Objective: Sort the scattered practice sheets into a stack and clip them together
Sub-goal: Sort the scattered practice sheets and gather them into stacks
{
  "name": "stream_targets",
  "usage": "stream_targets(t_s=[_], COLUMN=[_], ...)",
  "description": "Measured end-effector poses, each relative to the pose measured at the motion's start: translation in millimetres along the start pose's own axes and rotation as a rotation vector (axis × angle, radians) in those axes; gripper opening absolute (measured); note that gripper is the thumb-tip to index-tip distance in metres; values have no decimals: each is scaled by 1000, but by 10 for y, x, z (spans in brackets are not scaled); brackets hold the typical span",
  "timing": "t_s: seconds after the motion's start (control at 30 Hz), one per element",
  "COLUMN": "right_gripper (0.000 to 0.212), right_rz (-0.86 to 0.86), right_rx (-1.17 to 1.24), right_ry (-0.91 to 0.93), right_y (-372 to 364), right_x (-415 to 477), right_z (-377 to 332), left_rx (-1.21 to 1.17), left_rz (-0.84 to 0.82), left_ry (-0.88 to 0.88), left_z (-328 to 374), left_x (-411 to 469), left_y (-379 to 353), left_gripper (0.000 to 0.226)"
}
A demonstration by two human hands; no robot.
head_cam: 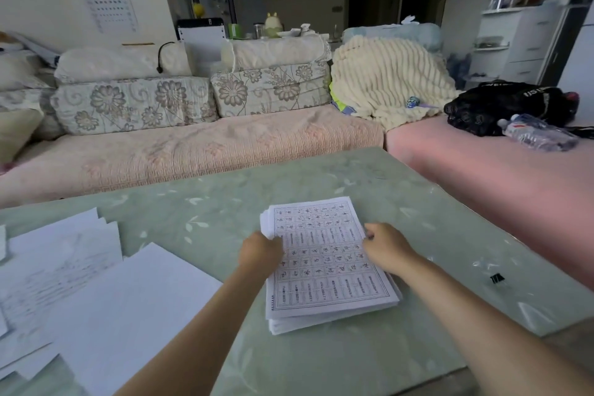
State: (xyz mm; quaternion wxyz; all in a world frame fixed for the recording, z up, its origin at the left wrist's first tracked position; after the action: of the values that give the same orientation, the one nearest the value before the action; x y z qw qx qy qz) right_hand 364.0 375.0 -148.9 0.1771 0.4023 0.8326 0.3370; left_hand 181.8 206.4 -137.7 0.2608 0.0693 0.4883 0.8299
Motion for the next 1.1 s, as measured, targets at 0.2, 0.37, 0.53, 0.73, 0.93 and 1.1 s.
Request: stream_targets(t_s=[0.2, 0.37, 0.53, 0.73, 0.93, 1.1], right_gripper=[31, 51, 54, 60, 78, 74], right_rz=[-120, -59, -165, -404, -633, -531], right_rx=[-101, -337, -236, -293, -403, -608], right_ry=[30, 82, 270, 555, 710, 594], right_y=[-131, -124, -476, -1323, -2141, -2355], right_x=[-108, -201, -339, -705, -1021, -914], right_z=[-125, -426, -1125, -1872, -2263, -2189], left_rx=[-90, -139, -28, 376, 668, 682], left_rz=[-48, -56, 85, 184, 212, 90], left_ry=[-60, -92, -188, -270, -185, -244], left_z=[-34, -160, -613, -1646, -2508, -2668], left_x=[-134, -144, -151, -262, -414, -348], left_y=[-27, 134, 519, 1038, 1431, 1368], left_gripper=[43, 59, 55, 52, 73, 87])
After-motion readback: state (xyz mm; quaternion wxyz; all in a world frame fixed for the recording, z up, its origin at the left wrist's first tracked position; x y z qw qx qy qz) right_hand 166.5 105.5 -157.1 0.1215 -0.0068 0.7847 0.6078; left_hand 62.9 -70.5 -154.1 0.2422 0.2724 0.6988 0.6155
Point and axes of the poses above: each hand's wrist, its own x-axis towards the middle knuckle, its own y-axis out of the back of the hand, z = x × y, the point moved 2 cm from there along x, towards the middle knuckle, and after that the axes turned 9 degrees about x, right-handed, at the moved point
